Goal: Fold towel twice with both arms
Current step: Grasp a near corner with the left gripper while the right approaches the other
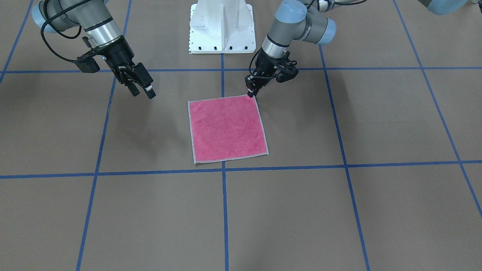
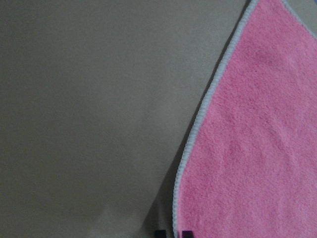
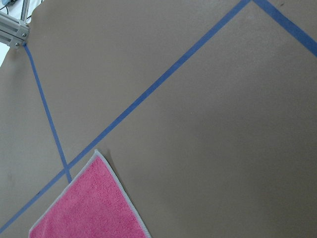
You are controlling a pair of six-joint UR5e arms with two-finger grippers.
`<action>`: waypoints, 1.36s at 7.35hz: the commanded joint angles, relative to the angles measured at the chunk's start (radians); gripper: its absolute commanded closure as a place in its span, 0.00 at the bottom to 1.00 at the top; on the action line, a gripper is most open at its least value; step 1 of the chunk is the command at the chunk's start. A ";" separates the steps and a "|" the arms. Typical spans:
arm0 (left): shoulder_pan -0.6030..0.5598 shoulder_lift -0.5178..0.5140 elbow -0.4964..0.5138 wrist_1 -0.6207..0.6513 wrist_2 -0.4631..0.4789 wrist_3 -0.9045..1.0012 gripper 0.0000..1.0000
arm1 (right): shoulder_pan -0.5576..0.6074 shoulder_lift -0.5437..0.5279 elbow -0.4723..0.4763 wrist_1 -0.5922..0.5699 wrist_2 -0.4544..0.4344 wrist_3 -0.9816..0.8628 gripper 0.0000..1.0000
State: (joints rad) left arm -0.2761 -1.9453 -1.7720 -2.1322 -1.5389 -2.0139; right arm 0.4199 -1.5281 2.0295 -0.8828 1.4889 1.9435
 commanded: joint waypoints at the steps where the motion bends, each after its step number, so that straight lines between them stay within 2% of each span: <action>1: 0.000 -0.004 0.000 0.000 0.011 0.007 1.00 | -0.038 0.044 -0.021 -0.045 -0.016 0.106 0.22; 3: 0.000 -0.007 -0.001 -0.002 0.019 -0.006 1.00 | -0.084 0.190 -0.064 -0.219 -0.038 0.225 0.28; 4: 0.000 -0.007 -0.001 -0.003 0.019 -0.008 1.00 | -0.117 0.239 -0.098 -0.247 -0.080 0.247 0.28; 5: 0.000 -0.007 -0.001 -0.005 0.019 -0.006 1.00 | -0.151 0.259 -0.127 -0.246 -0.125 0.252 0.28; 7: 0.000 -0.006 -0.003 -0.005 0.019 -0.008 1.00 | -0.180 0.299 -0.181 -0.249 -0.136 0.288 0.31; 10: 0.000 -0.006 -0.004 -0.006 0.029 -0.006 1.00 | -0.193 0.298 -0.196 -0.294 -0.141 0.285 0.33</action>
State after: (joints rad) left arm -0.2761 -1.9514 -1.7752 -2.1378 -1.5170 -2.0204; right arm 0.2297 -1.2305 1.8386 -1.1577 1.3497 2.2294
